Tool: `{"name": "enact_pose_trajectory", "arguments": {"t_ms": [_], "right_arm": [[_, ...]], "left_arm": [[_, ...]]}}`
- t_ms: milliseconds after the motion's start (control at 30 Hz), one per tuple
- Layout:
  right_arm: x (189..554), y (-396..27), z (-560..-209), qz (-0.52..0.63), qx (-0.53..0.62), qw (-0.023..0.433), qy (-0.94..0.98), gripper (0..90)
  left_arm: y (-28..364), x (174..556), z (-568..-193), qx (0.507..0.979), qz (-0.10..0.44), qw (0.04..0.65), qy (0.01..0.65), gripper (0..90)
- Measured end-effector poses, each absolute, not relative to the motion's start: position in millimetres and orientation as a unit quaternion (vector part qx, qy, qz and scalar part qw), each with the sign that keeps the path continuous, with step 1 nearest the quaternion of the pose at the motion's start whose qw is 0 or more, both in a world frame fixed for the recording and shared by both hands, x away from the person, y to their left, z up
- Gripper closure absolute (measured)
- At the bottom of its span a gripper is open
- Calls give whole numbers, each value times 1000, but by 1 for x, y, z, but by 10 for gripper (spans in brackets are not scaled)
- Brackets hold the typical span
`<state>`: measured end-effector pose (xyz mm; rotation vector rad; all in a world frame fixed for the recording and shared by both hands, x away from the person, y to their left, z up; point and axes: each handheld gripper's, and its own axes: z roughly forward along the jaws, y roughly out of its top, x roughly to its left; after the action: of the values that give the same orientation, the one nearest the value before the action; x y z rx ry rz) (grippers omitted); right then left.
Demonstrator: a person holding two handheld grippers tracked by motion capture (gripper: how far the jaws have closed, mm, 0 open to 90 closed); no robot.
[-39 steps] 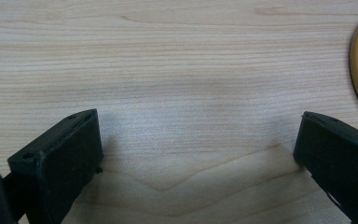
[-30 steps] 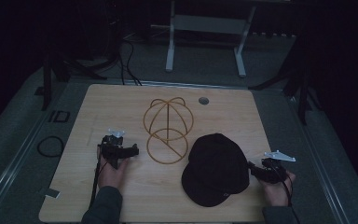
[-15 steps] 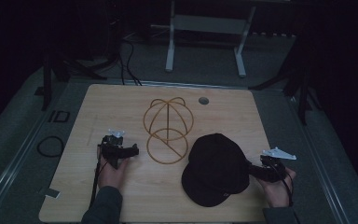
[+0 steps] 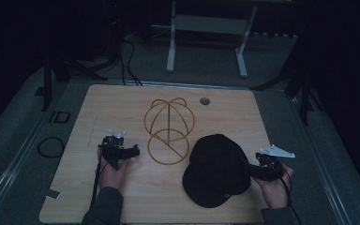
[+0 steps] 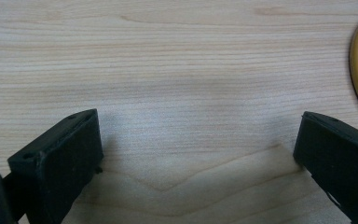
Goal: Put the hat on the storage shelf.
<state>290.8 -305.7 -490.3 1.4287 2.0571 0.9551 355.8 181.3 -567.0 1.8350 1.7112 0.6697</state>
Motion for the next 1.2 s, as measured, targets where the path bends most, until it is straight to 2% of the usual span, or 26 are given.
{"name": "enact_pose_trajectory", "arguments": {"t_ms": [400,733,1200], "right_arm": [[294,-288,-476,366,499,223,754,271],[303,-266,-467,379,483,216,759,162],[314,-230,-467,382,468,205,770,109]], "left_arm": [[181,356,-567,680,249,270,635,7],[181,356,-567,680,248,270,635,7],[181,356,-567,680,248,270,635,7]]}}
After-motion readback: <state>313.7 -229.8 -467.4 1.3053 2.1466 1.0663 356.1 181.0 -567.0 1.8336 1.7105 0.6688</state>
